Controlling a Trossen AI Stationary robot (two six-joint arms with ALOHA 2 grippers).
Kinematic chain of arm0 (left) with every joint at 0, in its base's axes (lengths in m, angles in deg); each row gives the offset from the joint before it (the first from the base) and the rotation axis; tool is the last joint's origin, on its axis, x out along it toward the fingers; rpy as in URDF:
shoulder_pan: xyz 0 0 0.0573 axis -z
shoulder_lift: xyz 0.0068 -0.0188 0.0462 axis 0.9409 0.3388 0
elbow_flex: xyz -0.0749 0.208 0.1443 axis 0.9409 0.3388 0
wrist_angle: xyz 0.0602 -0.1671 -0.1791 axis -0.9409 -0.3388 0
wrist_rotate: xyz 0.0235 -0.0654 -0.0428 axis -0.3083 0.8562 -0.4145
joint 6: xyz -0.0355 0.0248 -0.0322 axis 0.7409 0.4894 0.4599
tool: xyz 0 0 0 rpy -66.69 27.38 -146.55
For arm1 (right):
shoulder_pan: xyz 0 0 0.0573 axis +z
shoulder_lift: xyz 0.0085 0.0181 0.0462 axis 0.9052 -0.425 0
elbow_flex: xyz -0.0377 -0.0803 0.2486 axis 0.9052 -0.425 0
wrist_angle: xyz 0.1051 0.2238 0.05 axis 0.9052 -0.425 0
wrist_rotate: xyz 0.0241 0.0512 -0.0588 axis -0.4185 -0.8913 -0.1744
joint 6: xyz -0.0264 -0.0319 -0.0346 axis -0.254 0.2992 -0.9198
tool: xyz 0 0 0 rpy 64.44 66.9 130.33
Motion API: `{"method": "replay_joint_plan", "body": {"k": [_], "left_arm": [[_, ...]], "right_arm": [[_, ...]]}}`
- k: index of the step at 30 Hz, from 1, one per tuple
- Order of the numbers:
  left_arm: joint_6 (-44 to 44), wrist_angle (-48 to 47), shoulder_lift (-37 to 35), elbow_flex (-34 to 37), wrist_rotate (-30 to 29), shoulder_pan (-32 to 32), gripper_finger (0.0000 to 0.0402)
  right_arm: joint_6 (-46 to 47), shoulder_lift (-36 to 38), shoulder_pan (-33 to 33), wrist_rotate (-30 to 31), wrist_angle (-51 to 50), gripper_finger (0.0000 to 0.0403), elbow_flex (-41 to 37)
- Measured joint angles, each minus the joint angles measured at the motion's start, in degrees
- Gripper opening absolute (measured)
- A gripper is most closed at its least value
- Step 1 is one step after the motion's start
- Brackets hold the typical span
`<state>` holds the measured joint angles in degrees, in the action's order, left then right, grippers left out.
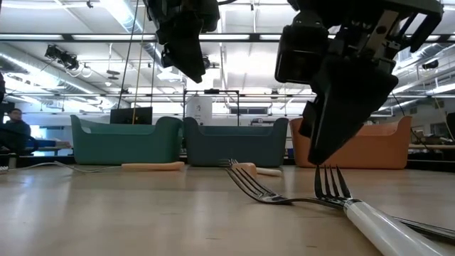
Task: Sort silverware by color (type)
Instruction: Put the bottom white fork in the orange bin
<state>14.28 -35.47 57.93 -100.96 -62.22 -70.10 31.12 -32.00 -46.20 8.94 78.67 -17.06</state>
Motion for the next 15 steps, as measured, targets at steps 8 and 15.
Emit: {"method": "replay_joint_plan", "body": {"k": [8, 15], "left_arm": [[-0.01, -0.3, 0.02, 0.0, -0.02, 0.0, 0.0142], [-0.06, -0.03, 0.02, 0.0, -0.23, 0.0, 0.0142]], "right_arm": [[3.16, -3.43, 0.41, -3.74, 2.73, 0.0106, 0.0], [2.34, -3.51, 0.25, -4.6, 3.54, 0.01, 0.0]]}}
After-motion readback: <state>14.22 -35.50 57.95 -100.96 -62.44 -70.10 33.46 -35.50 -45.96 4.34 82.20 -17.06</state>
